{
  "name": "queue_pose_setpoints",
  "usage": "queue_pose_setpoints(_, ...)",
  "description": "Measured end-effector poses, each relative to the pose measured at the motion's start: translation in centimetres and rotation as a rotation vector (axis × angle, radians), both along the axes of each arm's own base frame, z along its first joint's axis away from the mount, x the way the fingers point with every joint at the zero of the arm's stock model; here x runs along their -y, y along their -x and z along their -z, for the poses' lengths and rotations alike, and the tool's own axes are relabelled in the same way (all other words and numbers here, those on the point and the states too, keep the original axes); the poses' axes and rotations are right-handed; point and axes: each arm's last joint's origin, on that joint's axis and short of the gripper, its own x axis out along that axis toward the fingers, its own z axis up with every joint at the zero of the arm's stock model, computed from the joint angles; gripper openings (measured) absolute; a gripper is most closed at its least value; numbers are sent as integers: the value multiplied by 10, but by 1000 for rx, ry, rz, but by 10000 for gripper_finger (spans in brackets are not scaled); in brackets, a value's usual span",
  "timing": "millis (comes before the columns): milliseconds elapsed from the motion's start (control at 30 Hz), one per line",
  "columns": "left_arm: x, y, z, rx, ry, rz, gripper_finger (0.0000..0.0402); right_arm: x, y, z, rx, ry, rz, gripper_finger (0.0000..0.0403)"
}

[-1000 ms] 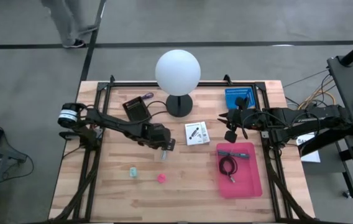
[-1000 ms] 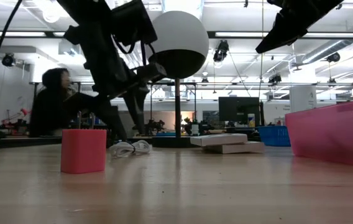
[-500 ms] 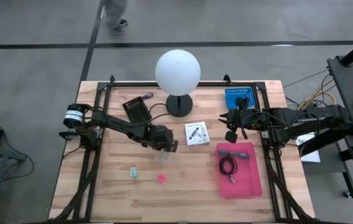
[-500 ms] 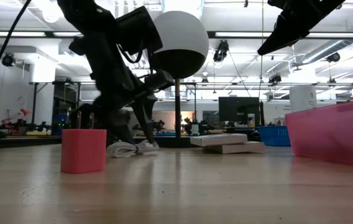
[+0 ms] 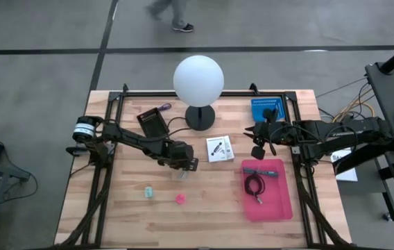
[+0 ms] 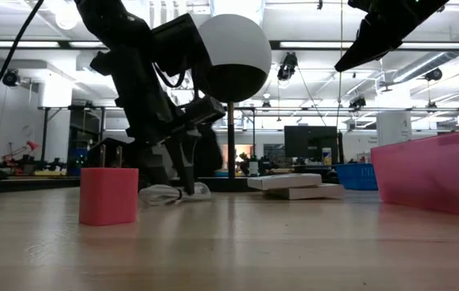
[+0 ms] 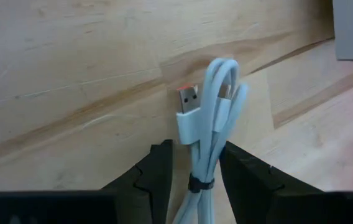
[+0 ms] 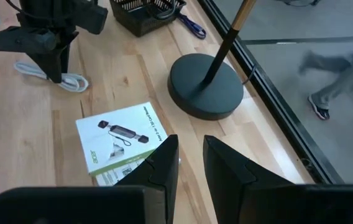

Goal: Pick and place items into bin
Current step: Put the white charger cable into the pink bin

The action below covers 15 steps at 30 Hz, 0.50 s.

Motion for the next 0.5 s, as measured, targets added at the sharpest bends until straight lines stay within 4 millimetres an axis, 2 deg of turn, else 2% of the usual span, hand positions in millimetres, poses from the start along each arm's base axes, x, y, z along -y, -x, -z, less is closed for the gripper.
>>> queue_pose_setpoints(333, 0, 2, 2, -11, 7, 15, 26, 0, 0, 0, 0, 0, 0, 63)
queue_pose_setpoints(500, 1, 1, 1, 4, -13, 58, 16, 0, 0, 0, -6, 12, -9, 63)
